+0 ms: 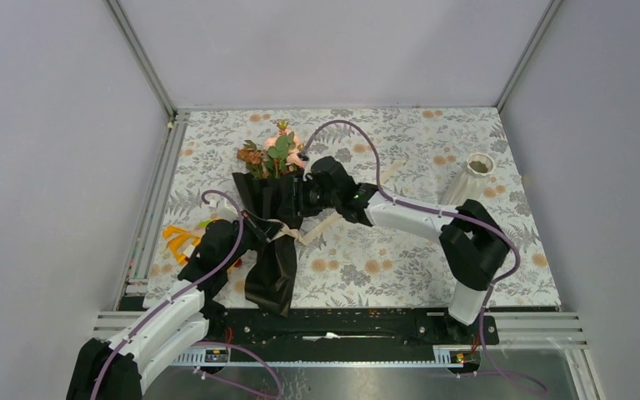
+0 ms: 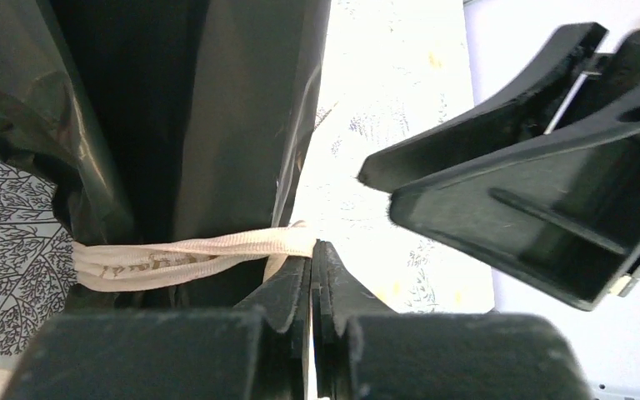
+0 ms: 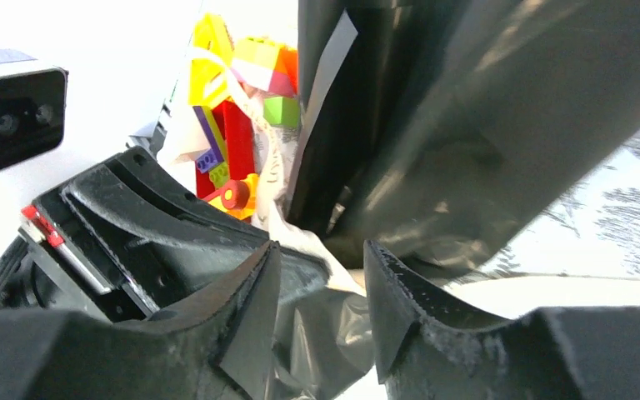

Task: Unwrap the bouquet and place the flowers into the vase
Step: Untie the ribbon from the wrapping paper.

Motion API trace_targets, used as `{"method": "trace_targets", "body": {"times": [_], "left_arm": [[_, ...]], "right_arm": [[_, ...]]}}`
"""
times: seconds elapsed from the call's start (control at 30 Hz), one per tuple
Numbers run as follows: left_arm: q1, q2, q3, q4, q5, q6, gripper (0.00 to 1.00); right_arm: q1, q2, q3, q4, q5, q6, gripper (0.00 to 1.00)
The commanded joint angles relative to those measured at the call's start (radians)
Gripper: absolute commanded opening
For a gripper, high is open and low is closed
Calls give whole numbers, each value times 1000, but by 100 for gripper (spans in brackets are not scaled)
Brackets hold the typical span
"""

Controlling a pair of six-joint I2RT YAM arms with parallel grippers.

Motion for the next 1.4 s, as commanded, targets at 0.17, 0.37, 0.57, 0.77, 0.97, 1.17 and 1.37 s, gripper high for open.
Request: {"method": "trace_targets", "body": {"times": [0.17, 0.37, 0.57, 0.77, 0.97, 1.17, 1.37], "left_arm": [[-3, -36, 106, -127, -4, 20, 0], [-2, -84, 133, -204, -38, 35, 0], [4, -100, 203, -347, -112, 88, 0], [24, -94, 255, -411, -119, 101, 0], [32, -102, 278, -457, -177, 104, 0], [45, -103, 276, -494, -201, 111, 0], [53, -104, 281, -514, -214, 116, 0]], "right_arm": [[-56, -151, -127, 22, 2, -88, 53], [-56, -149, -216, 120, -98, -90, 52], [-52, -151, -293, 225, -193, -114, 57], [-18, -149, -341, 270, -197, -202, 64], [-6, -116, -316, 293, -167, -177, 65], [15, -79, -303, 276, -91, -228, 66], [31, -41, -320, 283, -52, -260, 65]]}}
